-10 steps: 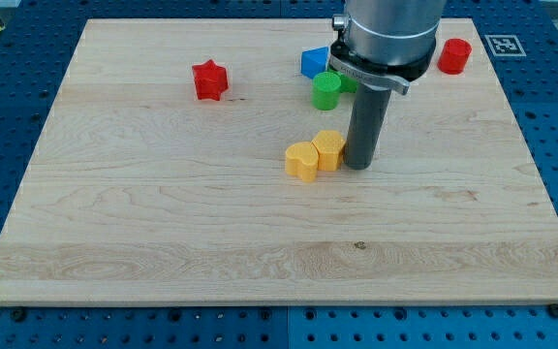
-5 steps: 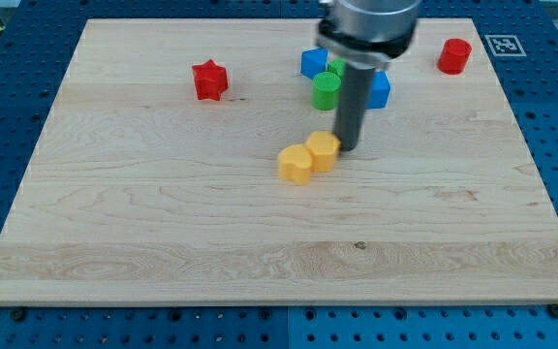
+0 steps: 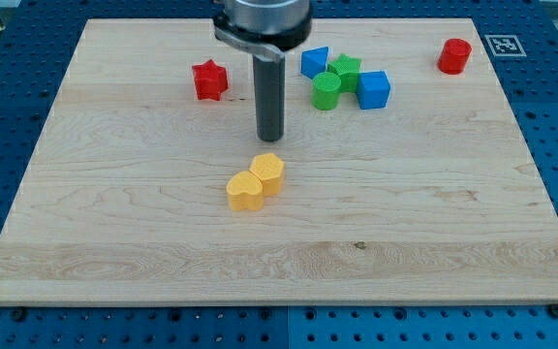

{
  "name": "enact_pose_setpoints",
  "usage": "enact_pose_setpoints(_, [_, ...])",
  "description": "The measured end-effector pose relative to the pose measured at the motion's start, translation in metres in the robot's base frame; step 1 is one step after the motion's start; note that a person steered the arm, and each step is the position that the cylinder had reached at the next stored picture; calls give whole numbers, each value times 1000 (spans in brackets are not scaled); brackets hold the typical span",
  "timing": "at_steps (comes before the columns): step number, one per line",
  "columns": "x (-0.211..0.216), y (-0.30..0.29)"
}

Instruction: Move the red star down a bit

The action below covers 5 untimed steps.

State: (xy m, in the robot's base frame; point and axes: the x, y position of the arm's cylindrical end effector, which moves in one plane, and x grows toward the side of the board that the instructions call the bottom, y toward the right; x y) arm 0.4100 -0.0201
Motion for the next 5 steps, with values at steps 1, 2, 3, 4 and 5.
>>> enact_pose_setpoints(1, [-39,-1])
enact_pose_setpoints(2, [-79,-1])
enact_pose_setpoints(3, [-101,-4])
enact_pose_setpoints(4, [-106,-49])
enact_pose_setpoints(5, [-112,-95])
